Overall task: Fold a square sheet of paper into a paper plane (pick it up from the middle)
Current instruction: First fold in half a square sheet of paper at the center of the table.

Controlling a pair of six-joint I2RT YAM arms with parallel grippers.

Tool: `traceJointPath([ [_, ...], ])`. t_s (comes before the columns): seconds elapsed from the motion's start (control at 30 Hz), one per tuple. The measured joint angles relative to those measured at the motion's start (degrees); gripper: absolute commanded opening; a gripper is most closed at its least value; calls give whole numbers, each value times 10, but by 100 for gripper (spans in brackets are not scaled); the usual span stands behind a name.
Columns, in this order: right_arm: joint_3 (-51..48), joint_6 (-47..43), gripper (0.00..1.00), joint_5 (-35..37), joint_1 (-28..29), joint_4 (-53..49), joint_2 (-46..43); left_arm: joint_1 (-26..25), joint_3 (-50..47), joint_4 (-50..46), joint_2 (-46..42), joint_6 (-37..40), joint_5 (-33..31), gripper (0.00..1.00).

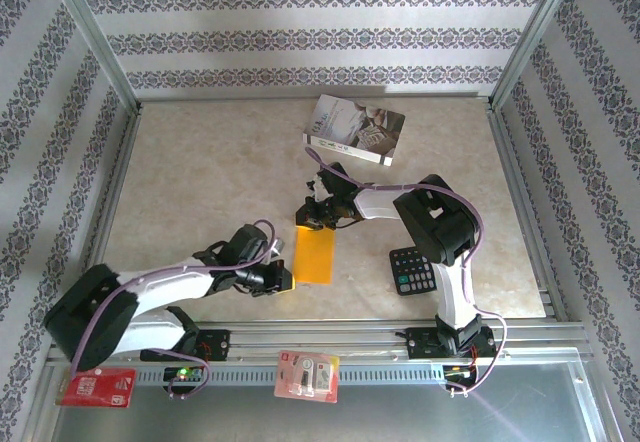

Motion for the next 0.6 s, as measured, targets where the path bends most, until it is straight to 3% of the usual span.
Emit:
traceJointPath([
  [0.2, 41, -97, 0, -37, 0, -76, 9, 28, 7, -7, -121, 12, -80, 34],
  [0.27, 48, -140, 7, -46, 0, -116, -3, 37, 7, -7, -141, 8, -117, 39],
  [0.4, 8, -185, 17, -17, -8, -169, -101, 38, 40, -9, -92, 12, -149, 39],
  [0.6, -94, -157, 27, 128, -34, -192, -301, 40, 177, -7, 115, 53, -144, 21],
])
